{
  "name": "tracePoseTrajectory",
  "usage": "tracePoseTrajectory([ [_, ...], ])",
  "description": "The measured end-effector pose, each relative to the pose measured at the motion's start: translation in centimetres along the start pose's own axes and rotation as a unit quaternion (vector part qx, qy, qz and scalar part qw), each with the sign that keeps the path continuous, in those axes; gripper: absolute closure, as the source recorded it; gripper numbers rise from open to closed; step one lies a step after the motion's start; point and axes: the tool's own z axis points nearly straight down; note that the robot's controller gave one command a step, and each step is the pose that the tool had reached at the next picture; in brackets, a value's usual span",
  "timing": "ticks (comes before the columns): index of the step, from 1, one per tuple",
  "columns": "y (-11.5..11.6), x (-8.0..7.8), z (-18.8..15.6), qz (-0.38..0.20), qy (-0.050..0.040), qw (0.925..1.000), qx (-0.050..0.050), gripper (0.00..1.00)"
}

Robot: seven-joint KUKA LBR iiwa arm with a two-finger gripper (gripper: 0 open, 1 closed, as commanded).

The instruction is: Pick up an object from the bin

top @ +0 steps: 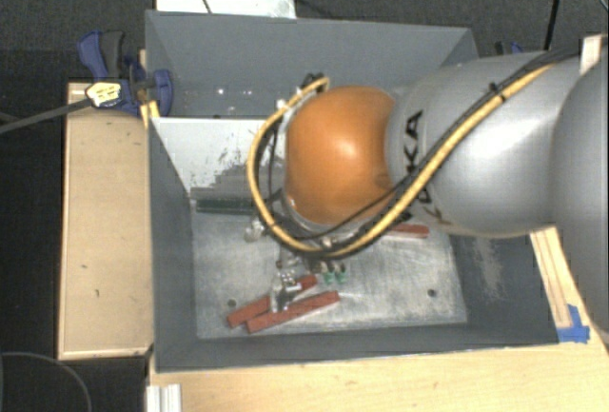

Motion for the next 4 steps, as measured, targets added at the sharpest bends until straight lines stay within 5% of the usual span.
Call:
tracePoseTrajectory([
  [1,-2.5,0.2,2.6,-0.033,0.0038,0.9994,0.001,0.0],
  [2,-0.6,-1.2,11.2,-0.129,-0.0042,0.9917,0.0,1.0],
  [3,-0.6,-1.2,11.2,-0.128,-0.0041,0.9918,0.0,1.0],
  [4,-0.9,0.2,-7.6,-0.239,0.0034,0.9711,0.0,1.0],
])
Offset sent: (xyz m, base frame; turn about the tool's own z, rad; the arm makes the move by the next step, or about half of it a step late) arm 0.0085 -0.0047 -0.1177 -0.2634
